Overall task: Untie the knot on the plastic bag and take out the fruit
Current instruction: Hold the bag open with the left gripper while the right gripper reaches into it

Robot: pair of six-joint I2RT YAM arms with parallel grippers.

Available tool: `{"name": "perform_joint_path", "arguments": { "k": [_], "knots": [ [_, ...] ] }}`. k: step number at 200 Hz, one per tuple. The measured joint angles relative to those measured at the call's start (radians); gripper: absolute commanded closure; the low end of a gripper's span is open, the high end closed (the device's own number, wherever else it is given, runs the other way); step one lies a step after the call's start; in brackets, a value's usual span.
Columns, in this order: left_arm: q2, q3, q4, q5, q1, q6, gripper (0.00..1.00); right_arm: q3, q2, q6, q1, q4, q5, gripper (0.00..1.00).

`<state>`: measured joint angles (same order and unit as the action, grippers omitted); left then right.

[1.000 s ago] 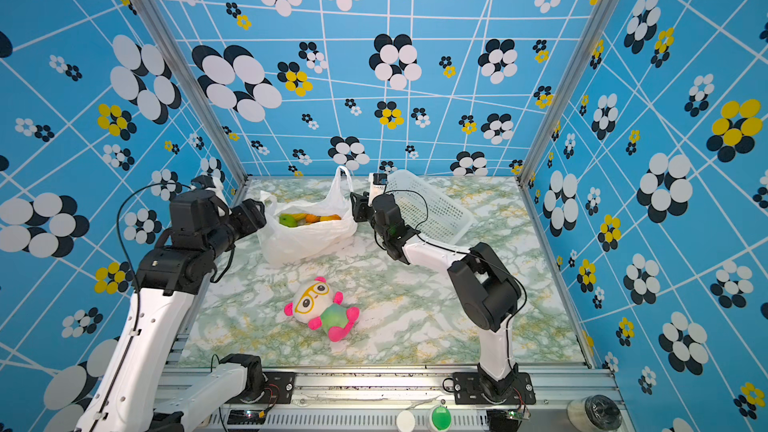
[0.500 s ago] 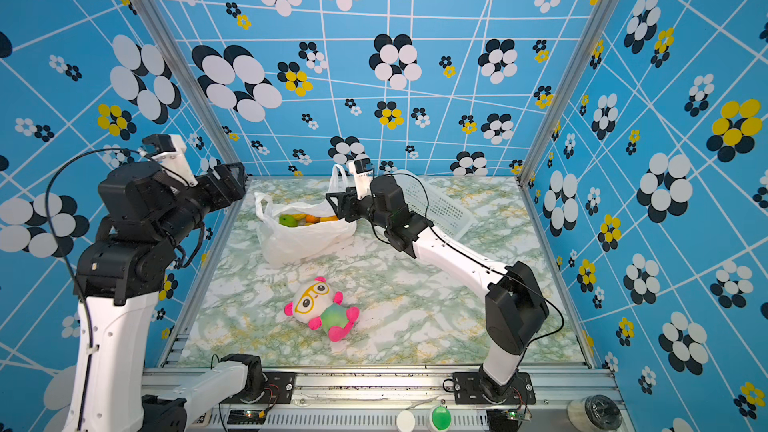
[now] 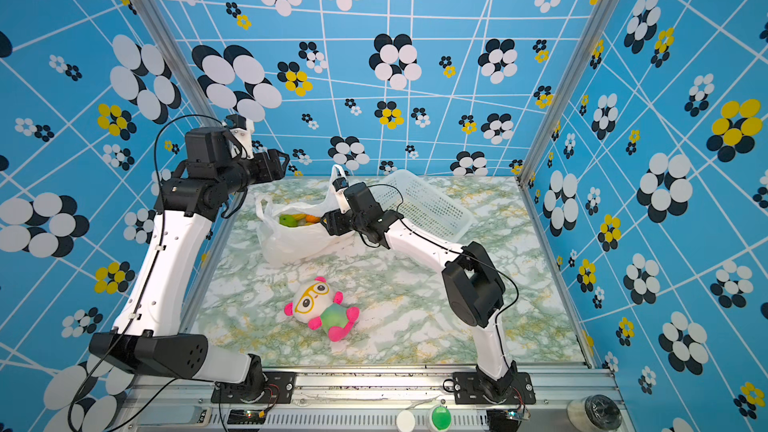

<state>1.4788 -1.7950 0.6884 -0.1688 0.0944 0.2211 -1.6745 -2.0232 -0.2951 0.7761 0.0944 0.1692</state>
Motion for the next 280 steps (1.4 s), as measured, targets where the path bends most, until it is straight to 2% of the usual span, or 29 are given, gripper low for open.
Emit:
{"name": "perform_joint_path", "arguments": {
  "k": [34, 64, 98, 122, 159, 185, 241, 280],
  "knots": [
    [0.005, 0.074, 0.0, 0.03, -0.002, -0.058, 0.18, 0.015, 0.0, -0.003, 0.011, -0.007, -0.023, 0.33],
    [0.034, 0.079, 0.0, 0.028, -0.002, -0.116, 0.18, 0.048, 0.0, -0.016, 0.037, -0.016, -0.039, 0.36],
    [0.04, 0.151, -0.019, 0.066, 0.004, -0.198, 0.03, 0.096, -0.004, -0.037, 0.075, -0.075, -0.064, 0.4],
    [0.02, 0.252, -0.047, 0.091, 0.028, -0.266, 0.05, 0.097, -0.036, -0.075, 0.102, -0.109, -0.082, 0.41],
    [0.01, 0.306, -0.087, 0.123, 0.037, -0.338, 0.05, 0.187, -0.043, -0.17, 0.125, -0.243, -0.101, 0.43],
    [-0.004, 0.348, -0.129, 0.151, 0.037, -0.381, 0.14, 0.233, -0.043, -0.216, 0.125, -0.301, -0.116, 0.43],
    [0.015, 0.394, -0.173, 0.268, 0.037, -0.447, 0.08, 0.24, -0.043, -0.252, 0.125, -0.362, -0.134, 0.43],
    [0.048, 0.394, -0.17, 0.271, 0.037, -0.495, 0.07, 0.24, -0.043, -0.263, 0.125, -0.369, -0.135, 0.42]
  ]
}}
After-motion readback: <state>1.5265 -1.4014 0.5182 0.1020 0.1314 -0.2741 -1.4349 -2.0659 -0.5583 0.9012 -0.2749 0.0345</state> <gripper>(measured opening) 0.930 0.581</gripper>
